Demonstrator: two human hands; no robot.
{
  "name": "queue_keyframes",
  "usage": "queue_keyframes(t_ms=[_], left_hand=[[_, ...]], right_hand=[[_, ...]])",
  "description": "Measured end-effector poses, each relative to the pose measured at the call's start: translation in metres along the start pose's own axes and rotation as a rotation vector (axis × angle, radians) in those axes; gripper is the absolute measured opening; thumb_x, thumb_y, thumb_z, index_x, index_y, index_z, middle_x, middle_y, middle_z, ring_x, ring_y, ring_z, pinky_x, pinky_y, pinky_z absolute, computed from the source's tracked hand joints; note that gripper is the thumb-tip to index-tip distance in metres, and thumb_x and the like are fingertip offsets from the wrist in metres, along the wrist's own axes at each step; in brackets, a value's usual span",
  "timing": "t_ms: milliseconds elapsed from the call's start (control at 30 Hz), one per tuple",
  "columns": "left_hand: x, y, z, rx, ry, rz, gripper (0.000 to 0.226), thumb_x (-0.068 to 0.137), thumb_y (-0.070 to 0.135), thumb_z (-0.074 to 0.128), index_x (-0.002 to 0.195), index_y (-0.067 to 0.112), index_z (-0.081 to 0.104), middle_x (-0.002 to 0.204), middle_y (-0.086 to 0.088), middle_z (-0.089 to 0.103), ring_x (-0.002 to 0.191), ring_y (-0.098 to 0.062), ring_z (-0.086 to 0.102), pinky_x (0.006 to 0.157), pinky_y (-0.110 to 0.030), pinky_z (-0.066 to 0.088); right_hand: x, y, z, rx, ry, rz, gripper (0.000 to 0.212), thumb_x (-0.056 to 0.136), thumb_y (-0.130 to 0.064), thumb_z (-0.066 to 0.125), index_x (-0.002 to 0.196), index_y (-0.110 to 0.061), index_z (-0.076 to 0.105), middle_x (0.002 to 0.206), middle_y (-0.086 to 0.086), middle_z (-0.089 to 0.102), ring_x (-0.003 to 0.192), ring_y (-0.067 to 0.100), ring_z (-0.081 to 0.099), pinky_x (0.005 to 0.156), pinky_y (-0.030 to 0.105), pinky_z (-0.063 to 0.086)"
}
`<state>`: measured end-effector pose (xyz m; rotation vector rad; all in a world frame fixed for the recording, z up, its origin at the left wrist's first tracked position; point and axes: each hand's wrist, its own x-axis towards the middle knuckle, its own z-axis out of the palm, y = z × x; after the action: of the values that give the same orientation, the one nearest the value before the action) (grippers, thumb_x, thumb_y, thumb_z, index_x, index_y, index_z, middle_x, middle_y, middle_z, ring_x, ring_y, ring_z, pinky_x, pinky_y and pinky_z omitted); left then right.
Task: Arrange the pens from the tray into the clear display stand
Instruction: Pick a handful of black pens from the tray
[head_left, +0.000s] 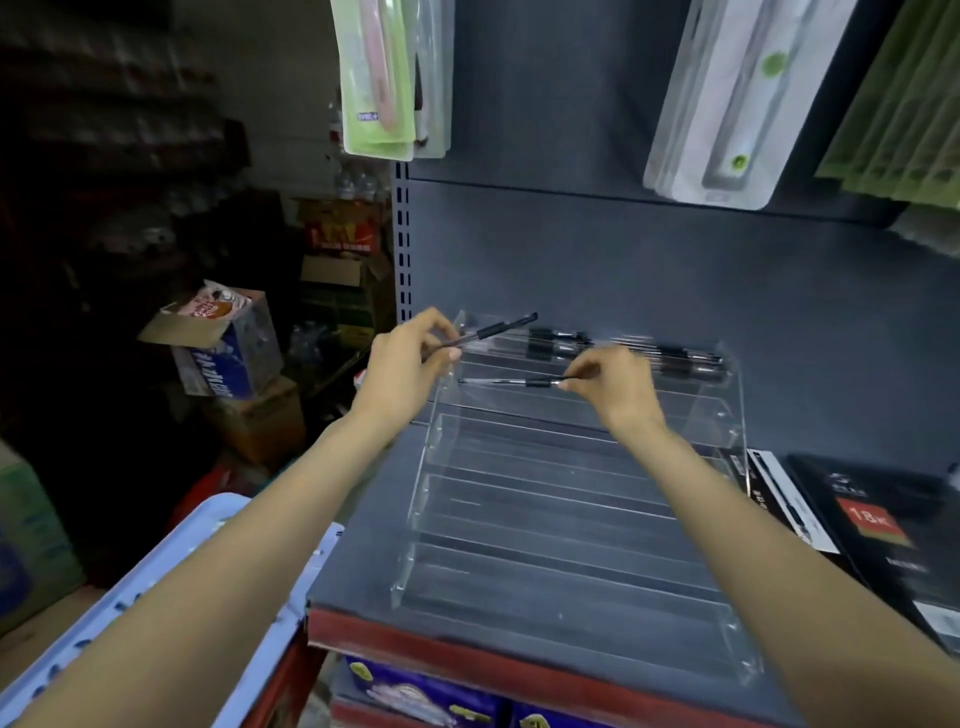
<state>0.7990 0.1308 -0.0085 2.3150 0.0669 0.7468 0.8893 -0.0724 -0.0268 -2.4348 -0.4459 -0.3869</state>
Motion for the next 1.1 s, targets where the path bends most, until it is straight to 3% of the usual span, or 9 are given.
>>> queue_keyframes(t_ms=[167, 333, 433, 533, 600, 733, 867, 1033, 1100], left_hand=[[0.001, -0.009, 0.004, -0.018, -0.050, -0.022, 0.007, 0.088, 0.017, 0.063, 0.094, 0.014, 0.062, 0.079, 0.006, 0.060, 0.071, 0.007, 0.051, 0.058, -0.002, 0.036], [0.006, -0.012, 0.005, -0.020, -0.073, -0.012, 0.009, 0.087, 0.016, 0.064, 0.095, 0.012, 0.064, 0.083, 0.003, 0.062, 0.071, 0.006, 0.051, 0.058, 0.001, 0.036], [0.005, -0.012, 0.010, -0.025, -0.095, 0.007, 0.009, 0.086, 0.016, 0.065, 0.094, 0.012, 0.065, 0.080, 0.004, 0.061, 0.071, 0.006, 0.051, 0.060, 0.004, 0.036], [0.005, -0.008, 0.016, -0.029, -0.118, 0.042, 0.009, 0.086, 0.017, 0.066, 0.093, 0.013, 0.066, 0.081, 0.004, 0.063, 0.073, 0.002, 0.054, 0.069, -0.002, 0.041], [0.006, -0.003, 0.021, -0.040, -0.144, 0.065, 0.010, 0.085, 0.017, 0.066, 0.094, 0.013, 0.066, 0.086, 0.003, 0.065, 0.080, -0.006, 0.057, 0.080, -0.016, 0.047], [0.006, -0.001, 0.025, -0.006, -0.039, 0.084, 0.025, 0.086, 0.015, 0.065, 0.111, 0.014, 0.063, 0.105, 0.002, 0.056, 0.095, -0.007, 0.052, 0.089, -0.016, 0.039], [-0.001, -0.023, 0.023, 0.048, -0.020, -0.162, 0.053, 0.089, 0.019, 0.063, 0.136, 0.008, 0.043, 0.136, -0.011, 0.044, 0.122, -0.023, 0.048, 0.104, -0.032, 0.037], [-0.009, -0.034, 0.020, -0.057, -0.154, -0.206, 0.032, 0.090, 0.020, 0.059, 0.116, 0.002, 0.064, 0.113, -0.011, 0.067, 0.108, -0.023, 0.061, 0.098, -0.035, 0.047], [-0.009, -0.034, 0.018, -0.093, -0.141, -0.222, 0.031, 0.090, 0.021, 0.060, 0.115, 0.003, 0.064, 0.107, -0.010, 0.069, 0.099, -0.020, 0.063, 0.095, -0.036, 0.049]], right_hand=[[0.005, -0.001, 0.007, -0.131, -0.068, -0.020, 0.004, 0.079, -0.014, 0.073, 0.083, -0.011, 0.073, 0.087, 0.007, 0.071, 0.084, 0.024, 0.065, 0.080, 0.034, 0.054], [0.014, -0.008, 0.008, -0.150, -0.176, -0.050, 0.010, 0.084, -0.008, 0.066, 0.090, -0.008, 0.074, 0.093, 0.012, 0.071, 0.093, 0.025, 0.065, 0.085, 0.027, 0.050], [0.010, -0.010, 0.000, 0.109, -0.085, 0.012, 0.019, 0.084, -0.008, 0.065, 0.102, -0.010, 0.071, 0.092, 0.002, 0.069, 0.085, 0.014, 0.063, 0.083, 0.017, 0.045], [-0.002, -0.012, -0.014, 0.525, -0.143, 0.036, 0.031, 0.081, -0.009, 0.070, 0.111, -0.018, 0.065, 0.092, -0.001, 0.067, 0.082, 0.011, 0.065, 0.083, 0.025, 0.052], [-0.007, -0.012, -0.018, 0.586, -0.154, -0.008, 0.022, 0.081, -0.006, 0.069, 0.101, -0.016, 0.068, 0.091, 0.002, 0.068, 0.079, 0.010, 0.066, 0.083, 0.024, 0.053], [-0.008, -0.003, -0.022, 0.551, 0.000, 0.037, 0.012, 0.080, -0.005, 0.069, 0.088, -0.013, 0.073, 0.085, 0.001, 0.071, 0.083, 0.013, 0.068, 0.089, 0.028, 0.052], [-0.012, 0.007, -0.020, 0.443, 0.040, 0.120, 0.012, 0.080, -0.008, 0.071, 0.091, -0.009, 0.074, 0.089, 0.004, 0.071, 0.090, 0.016, 0.065, 0.091, 0.027, 0.049], [-0.007, 0.003, -0.008, 0.242, -0.026, 0.061, 0.010, 0.080, -0.009, 0.071, 0.089, -0.007, 0.075, 0.081, -0.002, 0.067, 0.082, 0.009, 0.060, 0.070, 0.004, 0.038], [-0.002, 0.000, -0.003, 0.131, -0.087, 0.023, 0.008, 0.080, -0.009, 0.072, 0.087, -0.008, 0.075, 0.082, -0.001, 0.067, 0.081, 0.009, 0.059, 0.071, 0.007, 0.037]])
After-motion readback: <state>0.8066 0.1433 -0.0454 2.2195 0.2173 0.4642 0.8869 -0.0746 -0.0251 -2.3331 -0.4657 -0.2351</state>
